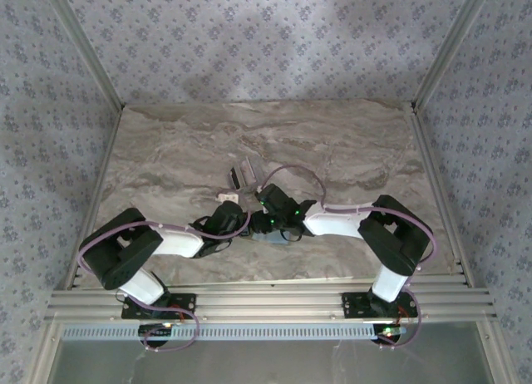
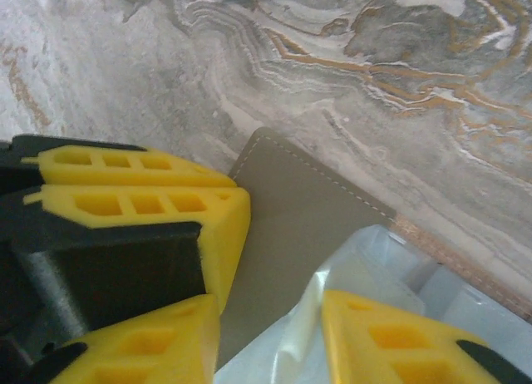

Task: Put the credit cards into the card holder
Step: Flip over the card slot in the card holder.

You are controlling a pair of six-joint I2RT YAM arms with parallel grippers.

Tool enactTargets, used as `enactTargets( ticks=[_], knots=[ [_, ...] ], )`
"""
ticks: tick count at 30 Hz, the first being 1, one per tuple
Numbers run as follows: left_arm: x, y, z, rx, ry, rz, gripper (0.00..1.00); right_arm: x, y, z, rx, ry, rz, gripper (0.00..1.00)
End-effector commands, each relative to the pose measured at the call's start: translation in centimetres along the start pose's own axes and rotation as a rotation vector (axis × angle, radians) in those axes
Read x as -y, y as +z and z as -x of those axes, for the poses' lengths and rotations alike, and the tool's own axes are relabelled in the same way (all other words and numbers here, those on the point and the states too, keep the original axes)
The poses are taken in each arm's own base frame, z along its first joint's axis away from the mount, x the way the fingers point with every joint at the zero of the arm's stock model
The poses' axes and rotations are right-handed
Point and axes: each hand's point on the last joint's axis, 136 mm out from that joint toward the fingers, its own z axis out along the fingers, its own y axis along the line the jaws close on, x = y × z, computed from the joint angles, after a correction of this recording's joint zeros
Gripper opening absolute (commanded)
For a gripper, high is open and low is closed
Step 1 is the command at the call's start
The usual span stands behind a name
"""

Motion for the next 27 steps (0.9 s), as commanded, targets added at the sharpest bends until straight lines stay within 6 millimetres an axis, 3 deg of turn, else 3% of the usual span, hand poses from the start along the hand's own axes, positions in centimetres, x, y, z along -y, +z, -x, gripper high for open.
enactTargets(
  ticks=[1,9,15,27],
  knots=[
    [-4.3,-0.5,-8.1,-0.306,0.019,0.112,0.14,-0.9,-0.2,-0.9,-0.02,0.011,0.066,0.52],
    [-4.4,-1.5,-7.4,-0.292,-0.003,0.092,0.17,-1.5,-0.5,-1.3,-0.015,0.01,0.116,0.76],
    [-4.4,-1.5,-7.5,-0.299,-0.01,0.08,0.2,-3.5,-1.1,-1.0,-0.014,0.003,0.22,0.83],
    [-3.8,-1.3,-7.6,-0.315,-0.014,0.052,0.25,-6.8,-2.1,0.2,-0.004,0.017,0.378,0.85]
  ],
)
